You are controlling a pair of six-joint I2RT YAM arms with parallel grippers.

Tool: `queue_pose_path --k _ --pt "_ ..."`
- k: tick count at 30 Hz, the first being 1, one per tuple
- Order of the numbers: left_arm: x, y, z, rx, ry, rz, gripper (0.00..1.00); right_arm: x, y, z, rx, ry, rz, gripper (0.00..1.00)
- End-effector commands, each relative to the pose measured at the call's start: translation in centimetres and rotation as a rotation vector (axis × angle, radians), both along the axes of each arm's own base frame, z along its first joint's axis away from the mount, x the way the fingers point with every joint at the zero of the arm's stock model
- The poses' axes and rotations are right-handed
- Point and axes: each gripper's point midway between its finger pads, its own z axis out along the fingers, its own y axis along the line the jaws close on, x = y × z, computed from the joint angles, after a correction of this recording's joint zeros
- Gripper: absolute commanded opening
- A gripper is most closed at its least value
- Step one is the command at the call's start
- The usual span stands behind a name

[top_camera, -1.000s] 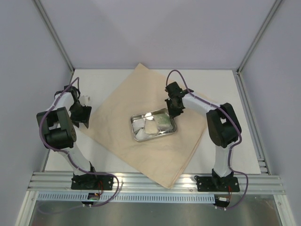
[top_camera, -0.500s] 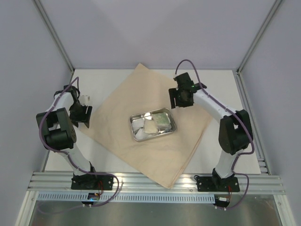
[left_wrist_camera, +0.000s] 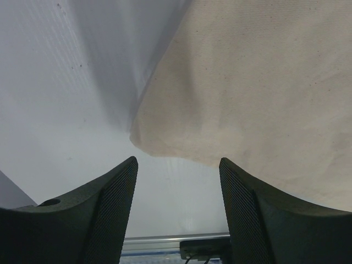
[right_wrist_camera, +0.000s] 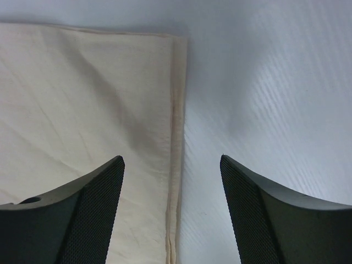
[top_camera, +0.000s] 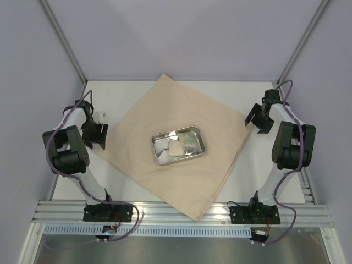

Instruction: Prepare the surgical pack

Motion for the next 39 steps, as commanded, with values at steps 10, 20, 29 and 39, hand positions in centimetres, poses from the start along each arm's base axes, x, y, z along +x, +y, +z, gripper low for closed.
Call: queue_pose_path --k 10,20,29,39 --pt "-0.6 -1.9 -3.3 0.000 0.097 -0.088 0.56 2.1 3.0 -4.5 0.118 0.005 0.028 0.40" --pt "4.6 1.4 -2.5 0.152 -0.010 -0.054 0.00 -1.9 3.3 -4.2 0.162 -0.012 -0.069 0.01" --pt "9.3 2.5 -1.2 0.178 -0.093 -0.067 0.00 -6.0 3.3 -2.2 0.121 -0.037 -0.093 0.10" --pt "7.3 0.6 2.8 0.106 -0.137 -0.085 0.68 -8.0 6.7 7.1 -0.245 -0.072 0.203 0.87"
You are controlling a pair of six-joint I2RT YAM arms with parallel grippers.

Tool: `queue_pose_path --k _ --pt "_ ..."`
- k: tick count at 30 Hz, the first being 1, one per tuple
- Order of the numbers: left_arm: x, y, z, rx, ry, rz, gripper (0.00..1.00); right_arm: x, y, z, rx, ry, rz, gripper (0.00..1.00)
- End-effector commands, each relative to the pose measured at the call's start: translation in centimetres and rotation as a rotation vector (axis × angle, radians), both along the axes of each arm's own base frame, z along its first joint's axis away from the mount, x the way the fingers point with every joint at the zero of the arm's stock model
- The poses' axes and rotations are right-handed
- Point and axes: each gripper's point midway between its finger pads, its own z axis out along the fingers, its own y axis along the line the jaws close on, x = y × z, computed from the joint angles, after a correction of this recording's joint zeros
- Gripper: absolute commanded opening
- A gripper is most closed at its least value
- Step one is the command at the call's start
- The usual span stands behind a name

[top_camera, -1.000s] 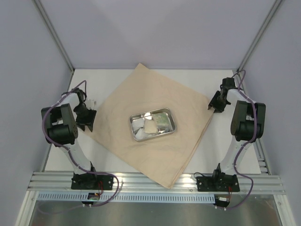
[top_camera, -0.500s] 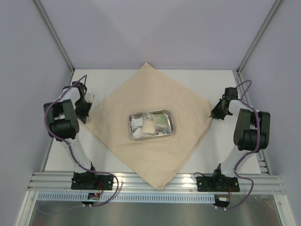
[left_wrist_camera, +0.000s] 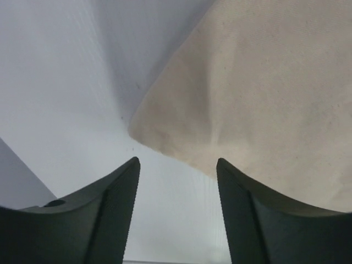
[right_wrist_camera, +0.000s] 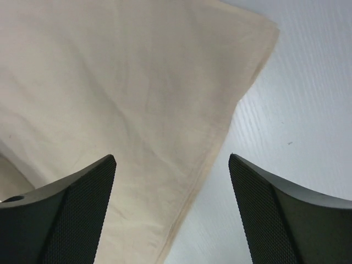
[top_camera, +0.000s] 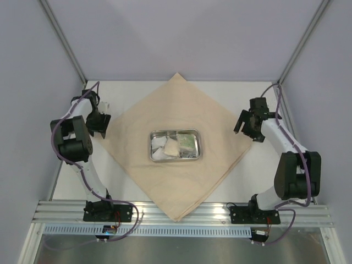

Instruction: Prepare the surgical pack

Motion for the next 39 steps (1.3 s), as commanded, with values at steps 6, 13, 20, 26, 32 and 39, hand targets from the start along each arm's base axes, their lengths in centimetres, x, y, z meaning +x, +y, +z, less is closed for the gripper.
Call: queue_pose_path --k 6,13,20,26,32,39 --pt "-3.3 0.2 8.9 0.076 -0.139 0.006 0.82 -7.4 11.6 6.4 -0.288 -0.081 0.685 0.82" --pt "-8.3 -0.5 12.5 0.110 -0.193 0.019 0.82 -20.6 23.3 6.2 -0.022 -0.200 1.221 0.73" --pt "-13.8 -3.4 16.9 0.037 -0.305 -0.007 0.85 -25.9 26.8 3.1 -0.028 -0.231 1.391 0.62" --pt "-18.8 -4.0 16.0 0.058 -0.265 -0.025 0.85 -29.0 30.7 2.0 -0.082 -0.283 1.559 0.68" --pt "-21.8 -4.2 15.6 0.085 -0.280 -0.029 0.85 -28.8 32.0 0.8 -0.110 -0.295 1.597 0.68" --pt "-22.2 -4.4 14.8 0.080 -0.274 -0.014 0.85 -29.2 31.9 -2.8 -0.148 -0.217 1.620 0.68"
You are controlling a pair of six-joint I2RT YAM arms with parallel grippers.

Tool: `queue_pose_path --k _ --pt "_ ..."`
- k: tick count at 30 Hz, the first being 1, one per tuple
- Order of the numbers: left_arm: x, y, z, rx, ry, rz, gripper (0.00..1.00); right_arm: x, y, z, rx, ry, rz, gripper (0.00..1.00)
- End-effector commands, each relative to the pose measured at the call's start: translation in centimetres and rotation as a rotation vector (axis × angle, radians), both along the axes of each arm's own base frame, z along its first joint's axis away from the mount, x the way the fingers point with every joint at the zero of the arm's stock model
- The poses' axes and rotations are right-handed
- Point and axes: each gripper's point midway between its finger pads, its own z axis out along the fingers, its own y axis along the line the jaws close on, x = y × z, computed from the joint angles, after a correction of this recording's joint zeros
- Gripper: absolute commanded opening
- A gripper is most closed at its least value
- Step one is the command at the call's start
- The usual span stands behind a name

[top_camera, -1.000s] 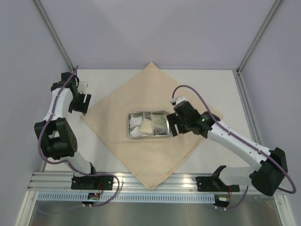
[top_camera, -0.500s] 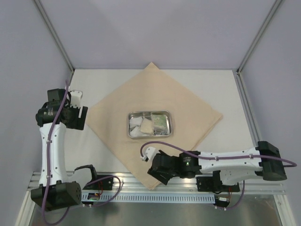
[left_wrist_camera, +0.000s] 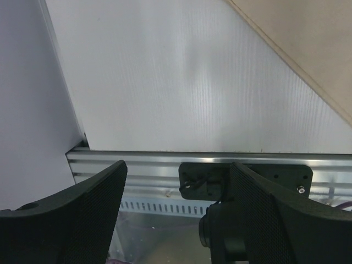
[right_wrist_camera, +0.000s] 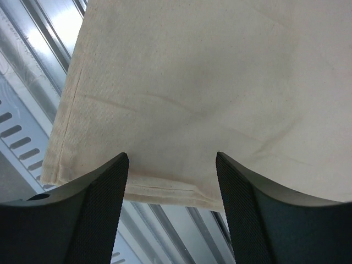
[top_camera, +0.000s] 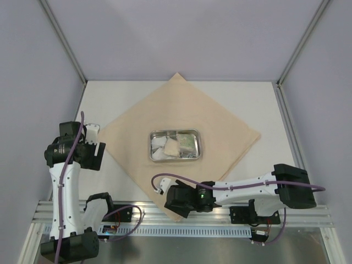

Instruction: Prepare the surgical pack

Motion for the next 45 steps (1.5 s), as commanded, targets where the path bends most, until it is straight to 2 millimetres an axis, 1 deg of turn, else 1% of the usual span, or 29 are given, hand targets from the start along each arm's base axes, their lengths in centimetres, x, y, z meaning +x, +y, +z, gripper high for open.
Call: queue_pose_path --k 1,4,5,7,10,11,14,16,19,20,22,26,29,31,33,35,36,37,39,40,41,42,44,45 --pt "-0.2 -0.1 -0.4 -0.002 0.008 -0.013 0.85 0.0 2.0 0.0 0.062 -0.007 0.018 0.68" --pt "0.0 -0.5 -0.5 -0.022 0.005 -0.023 0.85 -0.8 2.6 0.0 0.067 0.019 0.044 0.67" --pt "0.1 -0.5 -0.6 -0.025 0.013 -0.025 0.85 -1.0 2.4 0.2 0.054 0.016 0.058 0.67" --pt "0.3 -0.4 -0.6 -0.021 0.012 -0.026 0.85 -1.5 2.9 1.5 0.068 -0.013 0.078 0.67" --pt "0.5 -0.2 -0.5 -0.012 0.013 -0.027 0.85 -1.8 2.6 3.1 0.078 -0.012 0.095 0.67" --pt "0.5 -0.1 -0.5 -0.010 0.010 -0.028 0.85 -2.4 2.4 3.8 0.090 0.011 0.114 0.67" --pt "0.5 -0.2 -0.4 -0.011 0.003 -0.031 0.85 -3.4 1.8 3.8 0.108 0.050 0.151 0.67" --pt "0.5 -0.3 -0.5 -0.015 0.003 -0.033 0.85 -3.7 1.4 3.0 0.093 0.056 0.154 0.68" --pt "0.5 -0.5 -0.7 -0.025 0.005 -0.039 0.85 -3.9 1.5 1.2 0.049 0.060 0.163 0.69" --pt "0.5 -0.5 -0.7 -0.026 0.006 -0.038 0.85 -3.5 1.7 0.4 0.027 0.045 0.155 0.69" --pt "0.5 -0.5 -0.8 -0.027 0.012 -0.038 0.85 -3.2 1.9 -0.6 -0.006 0.027 0.160 0.67" --pt "0.4 -0.5 -0.6 -0.027 0.009 -0.038 0.85 -2.6 1.9 -1.5 -0.027 -0.007 0.143 0.63" --pt "0.5 -0.5 -0.4 -0.024 0.000 -0.038 0.85 -1.9 1.8 -2.1 -0.036 -0.036 0.120 0.54" --pt "0.5 -0.5 -0.3 -0.023 -0.001 -0.039 0.86 -2.0 1.3 -3.0 -0.082 -0.029 0.123 0.54" --pt "0.6 -0.4 -0.2 -0.022 -0.002 -0.042 0.86 -2.2 1.2 -3.0 -0.090 -0.017 0.120 0.54" --pt "0.8 -0.4 -0.3 -0.021 0.001 -0.045 0.86 -2.4 0.8 -2.2 -0.096 -0.010 0.140 0.54" --pt "0.8 -0.4 -0.3 -0.021 0.003 -0.045 0.86 -2.6 1.2 -1.3 -0.081 -0.003 0.153 0.54" --pt "0.9 -0.4 -0.4 -0.023 0.007 -0.045 0.86 -2.8 1.1 0.0 -0.060 0.005 0.167 0.54" --pt "1.1 -0.3 -0.4 -0.023 0.010 -0.045 0.86 -4.0 1.4 1.6 -0.017 0.051 0.227 0.55" --pt "1.2 -0.3 -0.5 -0.024 0.012 -0.045 0.86 -4.5 1.5 2.7 0.025 0.069 0.251 0.55" --pt "1.2 -0.3 -0.5 -0.023 0.010 -0.045 0.86 -5.2 1.5 3.1 0.040 0.101 0.284 0.58" --pt "1.2 -0.3 -0.6 -0.024 0.013 -0.045 0.86 -5.4 1.3 3.2 0.044 0.104 0.306 0.59" --pt "1.0 -0.3 -0.7 -0.023 0.013 -0.045 0.86 -5.3 0.5 2.7 0.031 0.102 0.314 0.63" --pt "1.1 -0.3 -0.8 -0.023 0.014 -0.047 0.86 -5.1 0.2 2.1 0.012 0.097 0.313 0.64"
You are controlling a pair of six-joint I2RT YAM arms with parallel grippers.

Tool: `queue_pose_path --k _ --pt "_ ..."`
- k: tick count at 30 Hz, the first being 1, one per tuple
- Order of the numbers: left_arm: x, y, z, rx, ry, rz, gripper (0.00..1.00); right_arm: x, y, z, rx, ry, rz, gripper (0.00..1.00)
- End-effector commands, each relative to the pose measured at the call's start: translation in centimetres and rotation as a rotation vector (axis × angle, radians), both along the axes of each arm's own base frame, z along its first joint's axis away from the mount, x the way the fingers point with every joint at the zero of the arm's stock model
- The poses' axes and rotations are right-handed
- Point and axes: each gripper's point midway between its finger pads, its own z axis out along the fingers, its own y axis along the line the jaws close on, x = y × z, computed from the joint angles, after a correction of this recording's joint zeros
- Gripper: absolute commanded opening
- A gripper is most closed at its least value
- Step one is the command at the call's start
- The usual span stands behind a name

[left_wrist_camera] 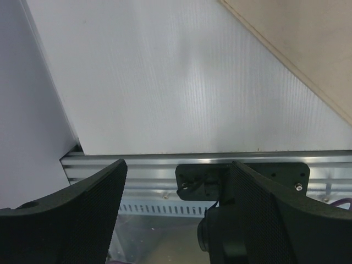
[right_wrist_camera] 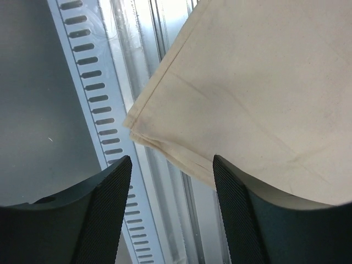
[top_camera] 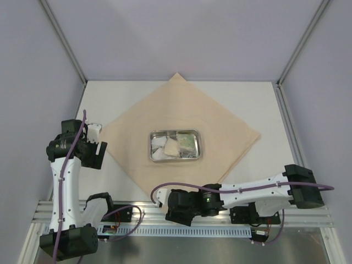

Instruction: Prepare the surgical pack

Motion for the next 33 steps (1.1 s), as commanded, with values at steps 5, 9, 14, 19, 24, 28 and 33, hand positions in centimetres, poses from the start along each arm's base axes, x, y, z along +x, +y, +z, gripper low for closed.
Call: queue_pose_path --k 5,9,14,19,24,28,33 --pt "0.5 0.1 0.3 0.008 -0.027 -0.021 0.86 0.7 -1.1 -2.7 -0.095 0.011 0.029 0.65" --pt "0.8 0.1 0.5 0.008 -0.029 -0.021 0.86 1.1 -0.8 -4.2 -0.144 0.007 0.041 0.64" --pt "1.2 0.2 0.8 0.008 -0.034 -0.019 0.86 1.7 -0.9 -4.9 -0.147 0.029 0.022 0.50" --pt "1.6 0.3 1.1 0.008 -0.041 -0.016 0.86 2.4 -0.8 -5.1 -0.143 0.041 0.004 0.25" --pt "1.9 0.4 1.6 0.010 -0.044 -0.017 0.86 2.8 -0.5 -4.0 -0.131 0.032 0.007 0.01" --pt "2.6 0.4 2.0 0.005 -0.045 -0.018 0.86 5.9 0.4 -0.8 -0.069 -0.028 -0.054 0.01" --pt "4.3 -0.4 2.7 -0.058 -0.047 -0.042 0.86 12.8 2.0 4.2 0.046 -0.149 -0.162 0.01"
